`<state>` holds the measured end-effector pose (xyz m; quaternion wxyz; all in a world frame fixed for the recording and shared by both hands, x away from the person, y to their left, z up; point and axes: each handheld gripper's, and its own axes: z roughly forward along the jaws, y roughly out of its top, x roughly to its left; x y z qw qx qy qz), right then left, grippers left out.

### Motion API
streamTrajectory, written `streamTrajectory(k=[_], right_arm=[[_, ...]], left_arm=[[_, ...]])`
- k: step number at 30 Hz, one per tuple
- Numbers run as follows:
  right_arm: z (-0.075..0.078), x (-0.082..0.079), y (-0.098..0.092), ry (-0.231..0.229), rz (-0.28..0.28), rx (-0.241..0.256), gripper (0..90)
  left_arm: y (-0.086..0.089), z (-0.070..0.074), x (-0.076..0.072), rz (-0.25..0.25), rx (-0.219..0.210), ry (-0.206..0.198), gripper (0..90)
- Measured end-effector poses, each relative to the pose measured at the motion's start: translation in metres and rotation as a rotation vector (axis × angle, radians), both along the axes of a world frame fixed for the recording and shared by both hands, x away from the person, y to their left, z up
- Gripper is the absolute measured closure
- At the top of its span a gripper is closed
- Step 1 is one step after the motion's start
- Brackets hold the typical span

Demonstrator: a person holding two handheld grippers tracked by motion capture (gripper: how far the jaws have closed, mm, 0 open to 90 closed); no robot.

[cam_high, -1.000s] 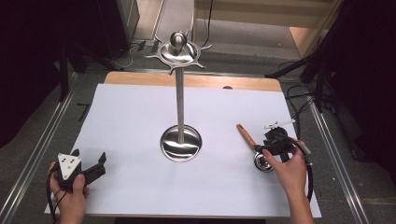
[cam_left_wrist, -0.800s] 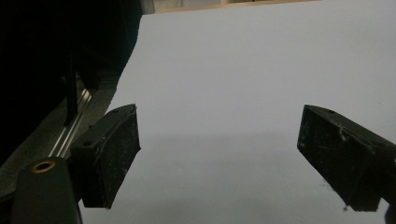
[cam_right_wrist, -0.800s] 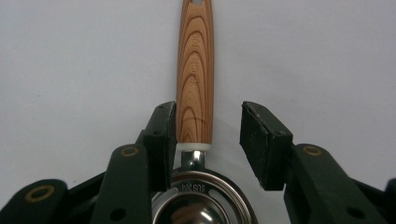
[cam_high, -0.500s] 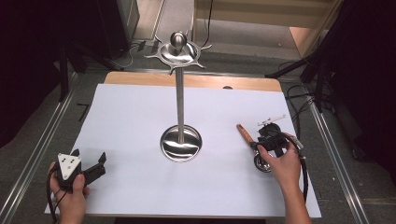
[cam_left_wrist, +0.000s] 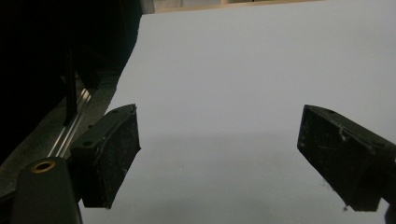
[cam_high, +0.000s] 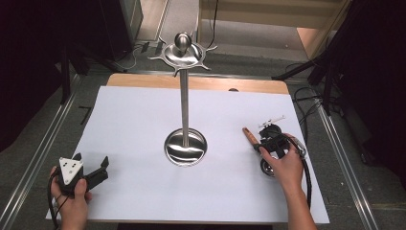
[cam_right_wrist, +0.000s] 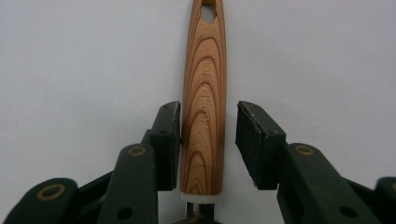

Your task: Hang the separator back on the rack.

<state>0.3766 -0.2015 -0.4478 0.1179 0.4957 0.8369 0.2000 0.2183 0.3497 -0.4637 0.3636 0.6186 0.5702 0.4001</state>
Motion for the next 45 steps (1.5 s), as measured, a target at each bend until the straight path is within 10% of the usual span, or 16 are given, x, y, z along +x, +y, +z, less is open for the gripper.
streamTrajectory(k=[23,45], right_arm=[[-0.005,0.004,0.009,0.047,-0.025,-0.034,69.6],[0.027,-0.037,0.012,-0.272,0.009,0.207,69.8]], left_arm=[[0.001,0.0,0.0,-0.005,-0.004,0.002,14.2],[0.0,0.0,0.0,-0.003,-0.001,0.001,14.2]])
